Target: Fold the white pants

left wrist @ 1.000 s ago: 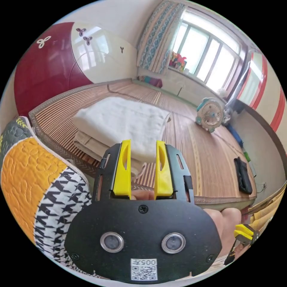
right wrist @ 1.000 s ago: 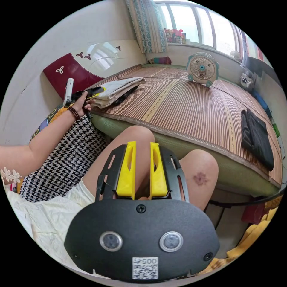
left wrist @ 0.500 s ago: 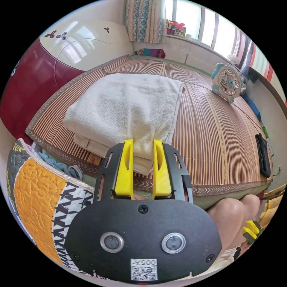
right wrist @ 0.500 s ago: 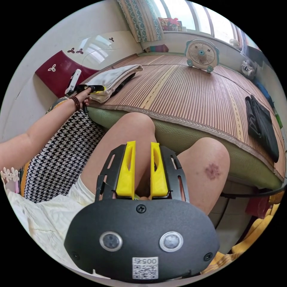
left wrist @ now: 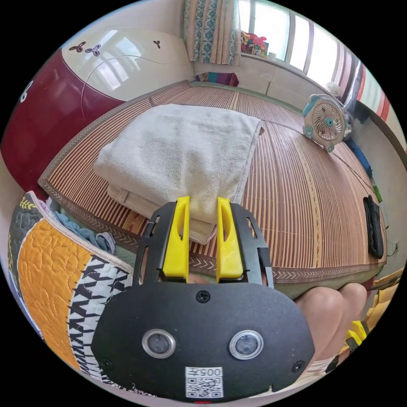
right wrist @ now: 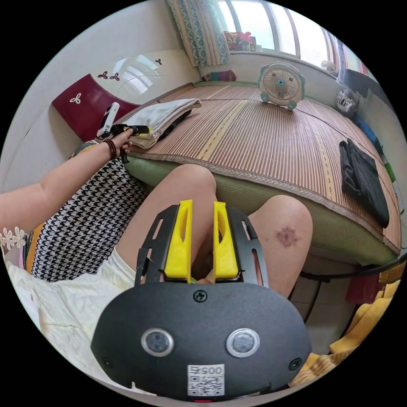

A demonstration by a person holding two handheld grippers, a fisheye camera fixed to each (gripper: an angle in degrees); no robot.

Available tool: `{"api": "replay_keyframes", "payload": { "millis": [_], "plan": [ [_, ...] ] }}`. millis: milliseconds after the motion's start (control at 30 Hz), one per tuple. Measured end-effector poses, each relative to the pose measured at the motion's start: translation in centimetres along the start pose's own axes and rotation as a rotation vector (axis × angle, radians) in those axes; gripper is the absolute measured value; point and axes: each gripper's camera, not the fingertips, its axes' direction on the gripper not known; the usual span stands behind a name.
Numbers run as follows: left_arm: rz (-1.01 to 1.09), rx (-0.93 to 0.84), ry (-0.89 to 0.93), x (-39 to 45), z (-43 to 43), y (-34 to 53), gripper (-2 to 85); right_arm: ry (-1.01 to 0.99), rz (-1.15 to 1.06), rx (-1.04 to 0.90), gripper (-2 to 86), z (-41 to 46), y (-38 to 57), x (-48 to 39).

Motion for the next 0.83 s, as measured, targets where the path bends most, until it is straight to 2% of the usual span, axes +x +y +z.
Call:
{"api": "replay_keyframes", "payload": {
  "millis": [133, 267, 333, 533, 833],
  "plan": [
    [-0.118, 0.057, 0.116, -0.4, -4.3, 2.3, 5.3, 0.041, 0.041, 0.037, 7.0, -2.5, 2.1, 1.0],
    [-0.045, 0.321, 0.289, 2.5, -11.7, 7.4, 6.1, 0.122, 0.076, 0.049, 7.2, -5.5, 4.5, 2.2],
    [-0.016, 0.35, 0.352, 4.3, -13.9, 9.3, 6.1, 0.168, 0.089, 0.07, 7.1, -6.9, 5.2, 2.4],
    [0.174, 0.299, 0.498, 13.0, -16.5, 16.4, 5.5, 0.289, 0.155, 0.188, 7.2, -12.6, 6.7, 2.8],
    [0.541, 0.158, 0.711, 25.5, -16.2, 23.6, 6.7, 0.621, 0.21, 0.338, 6.7, -25.1, 10.4, -0.2]
  ]
}}
